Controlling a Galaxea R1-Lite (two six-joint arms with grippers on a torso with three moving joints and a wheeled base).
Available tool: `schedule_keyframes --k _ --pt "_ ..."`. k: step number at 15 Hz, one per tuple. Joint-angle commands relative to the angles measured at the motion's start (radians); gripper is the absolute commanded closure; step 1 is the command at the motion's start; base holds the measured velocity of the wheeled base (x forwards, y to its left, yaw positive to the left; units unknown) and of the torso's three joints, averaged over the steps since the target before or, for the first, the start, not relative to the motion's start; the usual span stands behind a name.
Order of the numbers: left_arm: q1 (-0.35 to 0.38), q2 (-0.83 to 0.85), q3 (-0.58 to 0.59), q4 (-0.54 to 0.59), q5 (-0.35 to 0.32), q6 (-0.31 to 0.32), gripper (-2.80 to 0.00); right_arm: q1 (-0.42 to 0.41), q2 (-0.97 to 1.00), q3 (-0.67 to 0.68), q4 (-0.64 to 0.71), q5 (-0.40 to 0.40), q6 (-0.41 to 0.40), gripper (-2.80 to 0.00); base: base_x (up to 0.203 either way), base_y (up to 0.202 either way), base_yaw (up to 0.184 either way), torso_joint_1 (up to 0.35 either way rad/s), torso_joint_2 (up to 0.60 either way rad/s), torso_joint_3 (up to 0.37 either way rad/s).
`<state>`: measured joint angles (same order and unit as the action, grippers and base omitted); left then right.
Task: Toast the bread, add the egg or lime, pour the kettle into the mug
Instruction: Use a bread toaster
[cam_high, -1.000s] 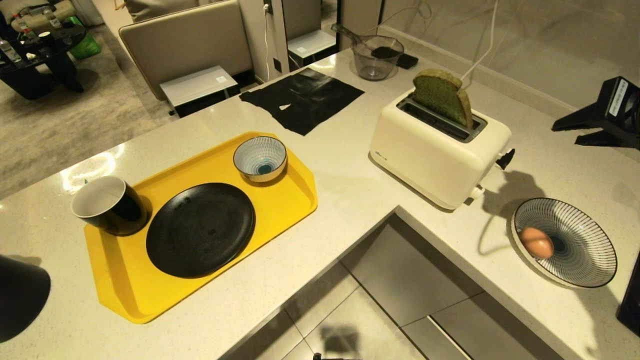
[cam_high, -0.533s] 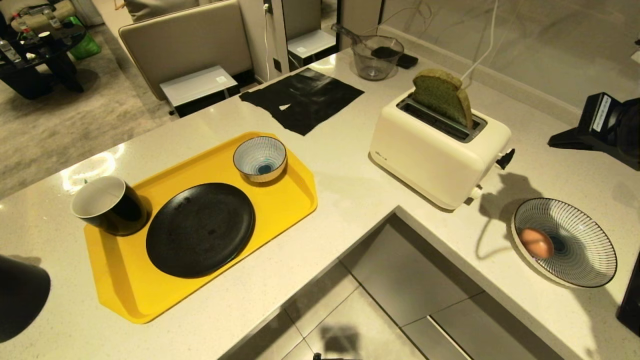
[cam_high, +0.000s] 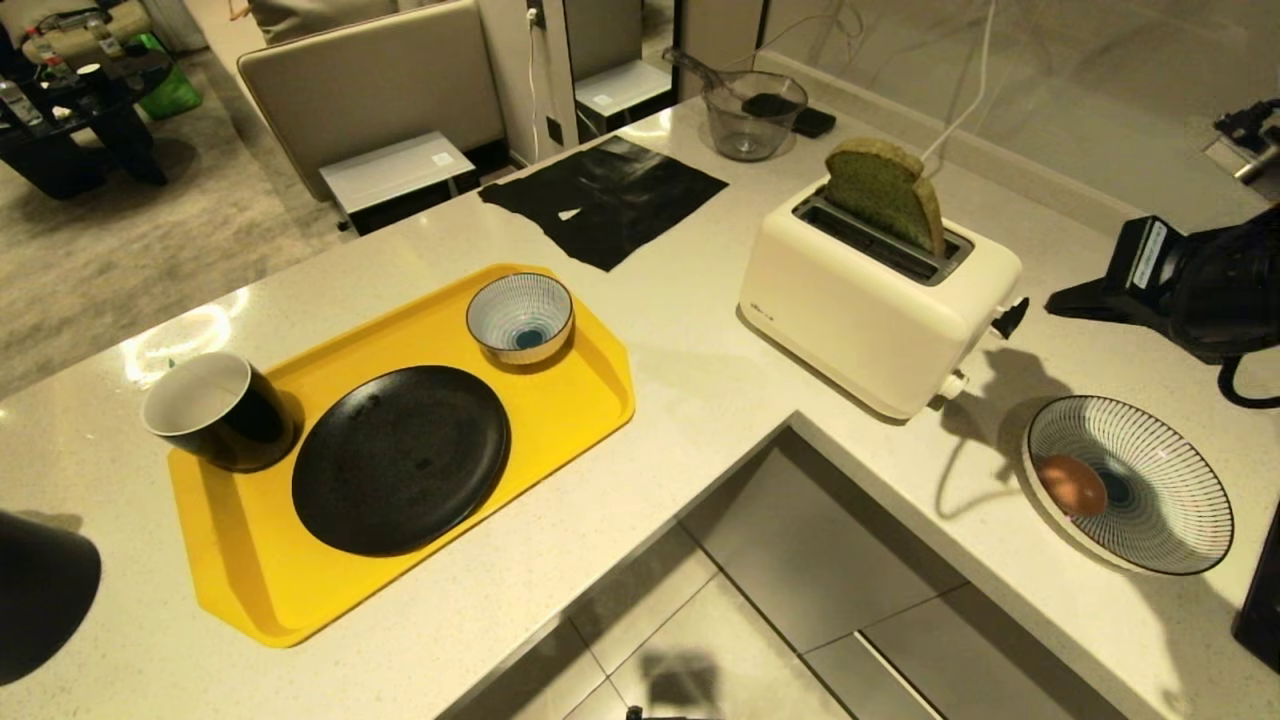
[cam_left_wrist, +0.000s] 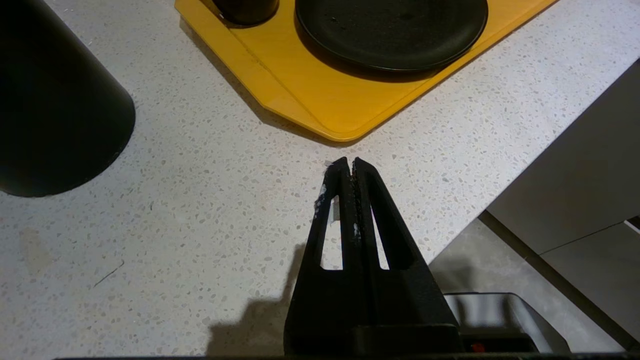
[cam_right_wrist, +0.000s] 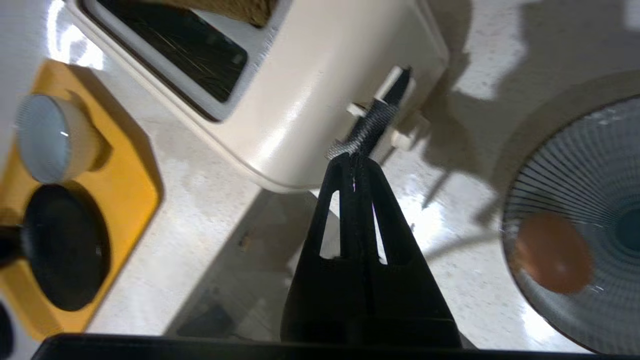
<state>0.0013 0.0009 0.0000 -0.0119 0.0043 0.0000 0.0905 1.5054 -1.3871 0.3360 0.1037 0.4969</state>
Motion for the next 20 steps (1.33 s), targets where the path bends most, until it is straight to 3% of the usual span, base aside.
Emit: schedule_keyframes --k 1,20 --pt "0.002 0.001 0.0 0.0 0.0 0.0 0.0 0.003 0.031 0.017 -0.07 0.014 0.051 0.0 0.0 0.0 0.0 0.0 0.0 0.0" --pt "0.001 0.001 0.0 0.0 0.0 0.0 0.0 0.003 0.132 0.024 -0.083 0.014 0.104 0.0 0.0 0.0 0.0 0.0 0.0 0.0"
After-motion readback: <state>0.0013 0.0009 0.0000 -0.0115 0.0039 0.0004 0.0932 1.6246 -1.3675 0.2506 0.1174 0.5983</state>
